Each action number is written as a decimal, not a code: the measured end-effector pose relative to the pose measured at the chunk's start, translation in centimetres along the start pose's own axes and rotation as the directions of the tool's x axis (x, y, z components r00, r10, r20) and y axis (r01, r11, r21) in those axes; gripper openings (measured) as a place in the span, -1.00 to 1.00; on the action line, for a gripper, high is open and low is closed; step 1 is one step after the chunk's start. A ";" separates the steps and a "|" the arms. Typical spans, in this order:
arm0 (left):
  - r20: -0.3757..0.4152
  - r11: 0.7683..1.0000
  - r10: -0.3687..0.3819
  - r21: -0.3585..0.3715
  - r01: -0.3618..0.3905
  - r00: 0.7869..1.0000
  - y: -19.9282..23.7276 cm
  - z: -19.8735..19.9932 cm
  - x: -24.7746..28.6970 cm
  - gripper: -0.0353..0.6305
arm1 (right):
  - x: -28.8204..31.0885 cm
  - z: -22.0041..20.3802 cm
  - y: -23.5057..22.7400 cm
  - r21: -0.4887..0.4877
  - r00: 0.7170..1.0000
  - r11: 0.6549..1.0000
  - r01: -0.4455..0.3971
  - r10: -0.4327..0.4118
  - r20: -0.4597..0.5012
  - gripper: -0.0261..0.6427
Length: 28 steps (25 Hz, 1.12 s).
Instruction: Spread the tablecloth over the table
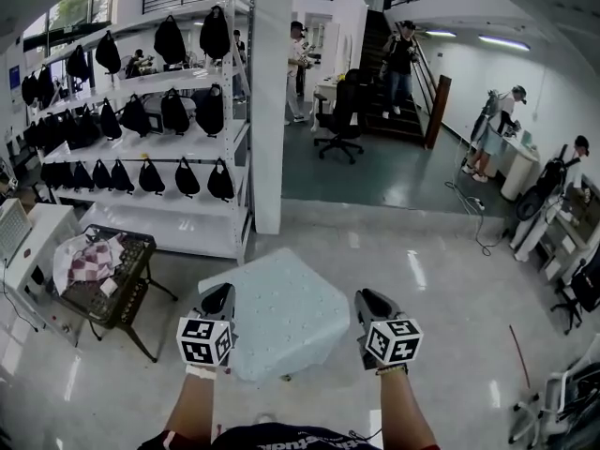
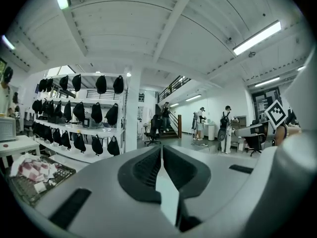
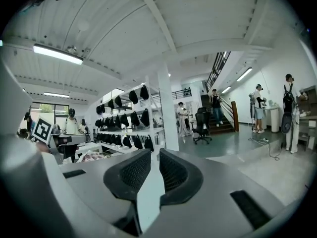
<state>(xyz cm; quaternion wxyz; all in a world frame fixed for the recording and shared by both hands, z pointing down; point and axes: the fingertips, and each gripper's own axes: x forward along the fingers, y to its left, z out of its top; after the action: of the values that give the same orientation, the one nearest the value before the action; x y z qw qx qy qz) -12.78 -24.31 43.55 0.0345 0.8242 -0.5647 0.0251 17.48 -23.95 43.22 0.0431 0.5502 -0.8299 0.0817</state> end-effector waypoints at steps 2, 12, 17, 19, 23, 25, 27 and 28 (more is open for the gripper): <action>0.014 1.000 -0.007 -0.010 0.007 1.000 -0.1 1.1 -0.4 -0.80 | -0.4 1.4 0.5 -0.006 0.999 1.000 0.000 0.001 0.044 -0.70; 0.051 0.999 -0.046 -0.009 0.047 0.998 -1.6 3.4 -1.5 -0.80 | -1.8 3.4 0.3 -0.034 0.993 0.997 0.073 -0.069 0.096 -0.82; 0.053 0.999 -0.038 -0.028 0.039 0.998 -1.5 3.2 -1.7 -0.80 | -2.1 3.7 0.3 -0.037 0.992 0.996 0.077 -0.072 0.105 -0.84; 0.062 0.999 -0.027 -0.037 0.030 0.998 -1.3 3.2 -1.9 -0.80 | -2.1 3.6 0.4 -0.039 0.992 0.997 0.073 -0.069 0.102 -0.84; 0.078 0.999 -0.004 -0.046 0.008 0.997 -0.7 3.2 -2.5 -0.80 | -2.1 3.1 1.1 -0.070 0.994 0.995 0.064 -0.058 0.089 -0.84; 0.081 0.999 0.004 -0.045 0.000 0.997 -0.3 3.1 -2.6 -0.80 | -1.8 2.9 1.6 -0.081 0.995 0.995 0.057 -0.050 0.082 -0.85; 0.078 0.999 0.008 -0.046 -0.005 0.997 -0.1 2.9 -2.7 -0.80 | -1.6 2.8 1.9 -0.082 0.996 0.995 0.049 -0.042 0.078 -0.85; 0.075 0.999 0.010 -0.047 -0.006 0.997 -0.1 2.8 -2.7 -0.80 | -1.6 2.8 2.0 -0.081 0.996 0.996 0.045 -0.039 0.076 -0.85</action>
<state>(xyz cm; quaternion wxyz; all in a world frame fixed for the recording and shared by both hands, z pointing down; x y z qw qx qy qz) -13.69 -21.98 40.52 0.0326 0.8213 -0.5693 -0.0189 16.28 -22.26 40.01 0.0366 0.5679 -0.8218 0.0258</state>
